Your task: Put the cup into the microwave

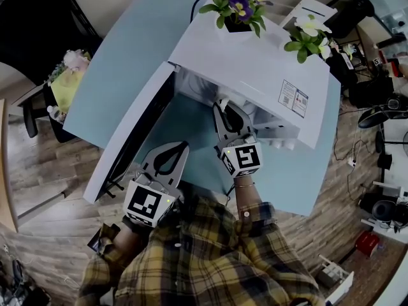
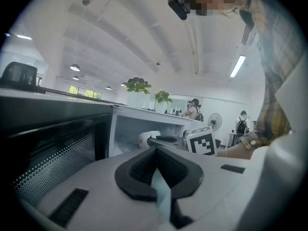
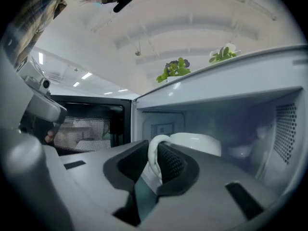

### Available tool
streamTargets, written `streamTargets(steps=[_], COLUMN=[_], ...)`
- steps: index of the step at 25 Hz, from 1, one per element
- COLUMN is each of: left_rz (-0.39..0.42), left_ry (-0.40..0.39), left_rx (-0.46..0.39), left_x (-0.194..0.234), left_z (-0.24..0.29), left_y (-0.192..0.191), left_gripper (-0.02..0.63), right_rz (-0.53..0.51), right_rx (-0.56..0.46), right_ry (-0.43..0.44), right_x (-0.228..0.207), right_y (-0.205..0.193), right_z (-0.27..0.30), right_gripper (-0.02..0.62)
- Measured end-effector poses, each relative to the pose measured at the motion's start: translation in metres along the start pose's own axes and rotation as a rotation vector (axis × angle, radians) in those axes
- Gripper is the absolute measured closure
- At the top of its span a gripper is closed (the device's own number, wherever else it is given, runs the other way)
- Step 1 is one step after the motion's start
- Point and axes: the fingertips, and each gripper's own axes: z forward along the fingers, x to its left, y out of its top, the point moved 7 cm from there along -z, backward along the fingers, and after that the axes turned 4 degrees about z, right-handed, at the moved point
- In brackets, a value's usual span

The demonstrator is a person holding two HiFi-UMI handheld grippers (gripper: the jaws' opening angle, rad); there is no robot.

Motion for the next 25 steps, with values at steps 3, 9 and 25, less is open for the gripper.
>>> streamTargets(steps=[3, 9, 25], left_rz=[0.0, -0.002, -0.01], left_ry=[0.007, 0.017, 0.022], left_rx=[0.005, 0.012, 0.014], left_x=[0.0, 0.002, 0.001], left_z=[-0.001, -0.002, 0.004], left_y=[0.001, -0.001, -0.003], left_gripper=[0.615, 0.615, 0.615], right_rz=[-0.001, 0.011, 0.007], right_rx=[-0.008, -0.038, -0.03], right_ry=[-0.023, -0.059, -0.103], right_x=[-0.004, -0.011, -0.013], right_y=[-0.001, 0.0, -0.013], right_z=[0.005, 0.019, 0.032], right_gripper=[0.534, 0.534, 0.534])
